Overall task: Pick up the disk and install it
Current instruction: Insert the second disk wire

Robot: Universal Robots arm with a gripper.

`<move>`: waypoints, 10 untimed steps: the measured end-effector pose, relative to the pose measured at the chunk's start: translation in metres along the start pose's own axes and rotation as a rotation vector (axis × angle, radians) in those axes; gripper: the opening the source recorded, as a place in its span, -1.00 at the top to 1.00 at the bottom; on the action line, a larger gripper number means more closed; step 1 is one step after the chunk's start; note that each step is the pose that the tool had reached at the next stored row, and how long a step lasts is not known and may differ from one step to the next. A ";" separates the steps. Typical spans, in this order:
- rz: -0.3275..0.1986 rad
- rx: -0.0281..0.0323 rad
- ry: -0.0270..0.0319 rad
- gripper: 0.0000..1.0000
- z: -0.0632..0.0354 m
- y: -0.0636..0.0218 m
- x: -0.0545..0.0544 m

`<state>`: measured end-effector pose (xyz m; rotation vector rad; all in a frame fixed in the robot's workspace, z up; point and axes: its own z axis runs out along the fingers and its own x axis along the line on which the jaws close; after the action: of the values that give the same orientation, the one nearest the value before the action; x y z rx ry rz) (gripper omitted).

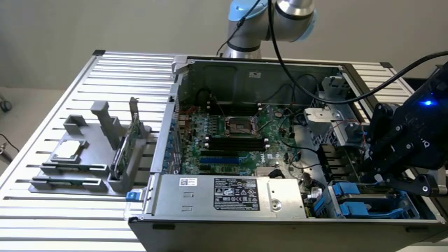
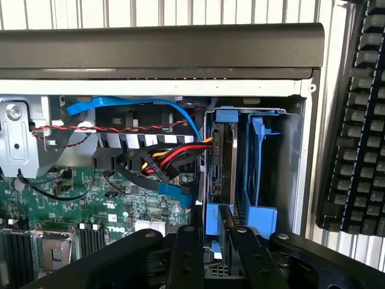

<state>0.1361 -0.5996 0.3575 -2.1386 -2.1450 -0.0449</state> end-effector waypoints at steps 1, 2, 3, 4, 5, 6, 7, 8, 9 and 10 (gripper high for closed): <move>0.000 0.0001 0.0000 0.50 -0.0002 0.0000 0.000; 0.000 0.0002 -0.0001 0.50 -0.0008 -0.0001 0.000; 0.001 0.0002 -0.0002 0.50 -0.0025 -0.0002 0.000; 0.001 0.0002 -0.0001 0.50 -0.0052 -0.0003 0.001; 0.001 0.0002 0.0000 0.50 -0.0084 -0.0005 0.001; 0.001 0.0002 0.0001 0.50 -0.0113 -0.0007 0.002; 0.001 0.0002 0.0001 0.50 -0.0135 -0.0008 0.002; 0.001 0.0002 0.0000 0.50 -0.0149 -0.0009 0.002; 0.001 0.0001 0.0000 0.50 -0.0156 -0.0009 0.002; 0.001 0.0001 -0.0001 0.50 -0.0156 -0.0008 0.003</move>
<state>0.1362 -0.5986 0.3733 -2.1398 -2.1437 -0.0446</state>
